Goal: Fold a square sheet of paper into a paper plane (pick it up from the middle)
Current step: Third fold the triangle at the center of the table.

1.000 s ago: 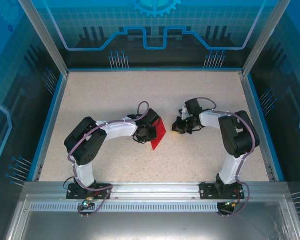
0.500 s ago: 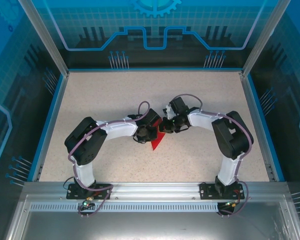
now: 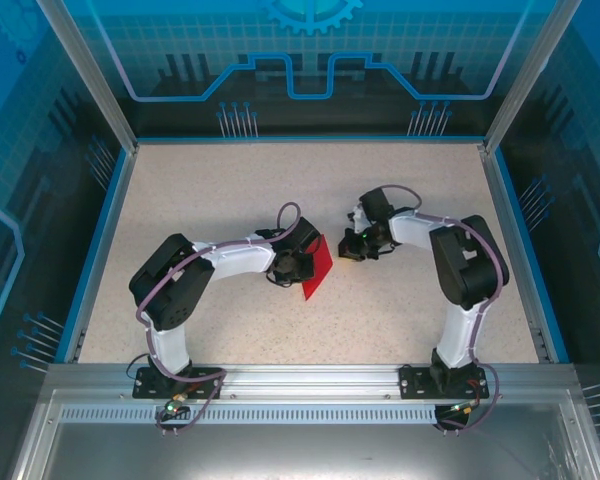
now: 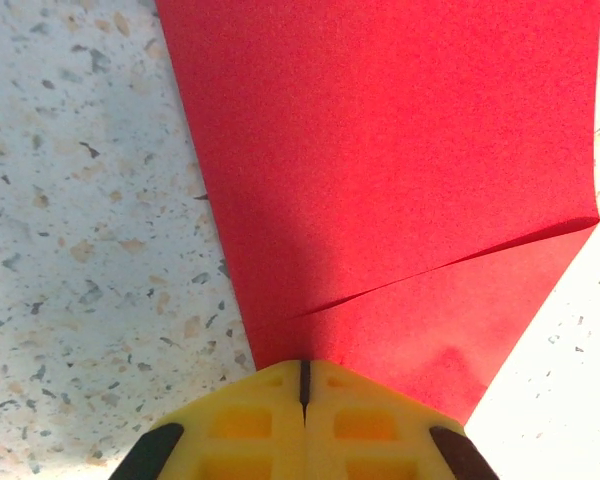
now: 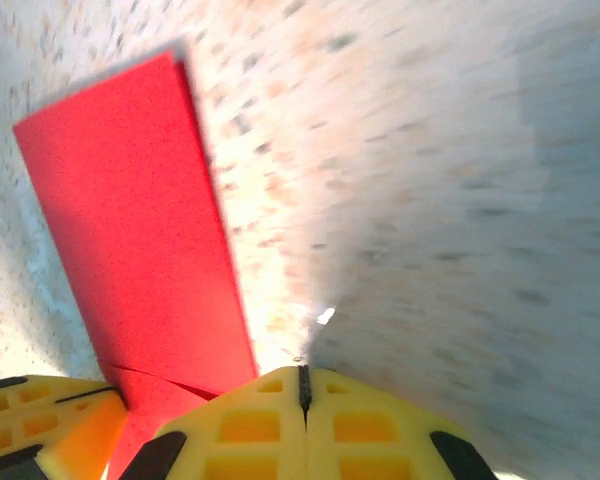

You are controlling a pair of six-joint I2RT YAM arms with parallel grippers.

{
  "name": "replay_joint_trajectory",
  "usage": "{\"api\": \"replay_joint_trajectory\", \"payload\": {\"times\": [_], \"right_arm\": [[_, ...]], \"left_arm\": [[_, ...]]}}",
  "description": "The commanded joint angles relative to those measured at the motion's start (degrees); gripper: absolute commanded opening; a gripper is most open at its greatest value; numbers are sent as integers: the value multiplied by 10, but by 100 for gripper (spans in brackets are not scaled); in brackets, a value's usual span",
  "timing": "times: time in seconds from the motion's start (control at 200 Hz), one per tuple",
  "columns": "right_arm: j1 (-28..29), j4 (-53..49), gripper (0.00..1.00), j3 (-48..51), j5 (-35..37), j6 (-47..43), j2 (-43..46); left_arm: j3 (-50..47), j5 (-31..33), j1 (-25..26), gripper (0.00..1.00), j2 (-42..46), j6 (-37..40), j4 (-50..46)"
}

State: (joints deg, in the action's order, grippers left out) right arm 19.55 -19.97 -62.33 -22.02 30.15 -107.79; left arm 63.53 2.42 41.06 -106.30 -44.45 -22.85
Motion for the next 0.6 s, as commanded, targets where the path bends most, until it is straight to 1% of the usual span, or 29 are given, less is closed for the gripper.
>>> {"api": "replay_joint_trajectory", "payload": {"times": [0.0,0.175,0.305,0.47,0.595], "right_arm": [[7,-7,1,2,6,-16,46],[63,9,1,-6,-32,-9,31],[93,31,0,-2,-48,15,2],[103,48,0,16,-49,35,-18],[104,50,0,33,-42,43,-25]], "left_arm": [[-26,46,-1,0,-16,36,-69],[-23,54,-5,0,-1,92,-42],[-30,33,-16,0,17,136,-6],[-46,-6,-24,0,37,171,28],[-53,-19,-25,0,43,165,41]]}}
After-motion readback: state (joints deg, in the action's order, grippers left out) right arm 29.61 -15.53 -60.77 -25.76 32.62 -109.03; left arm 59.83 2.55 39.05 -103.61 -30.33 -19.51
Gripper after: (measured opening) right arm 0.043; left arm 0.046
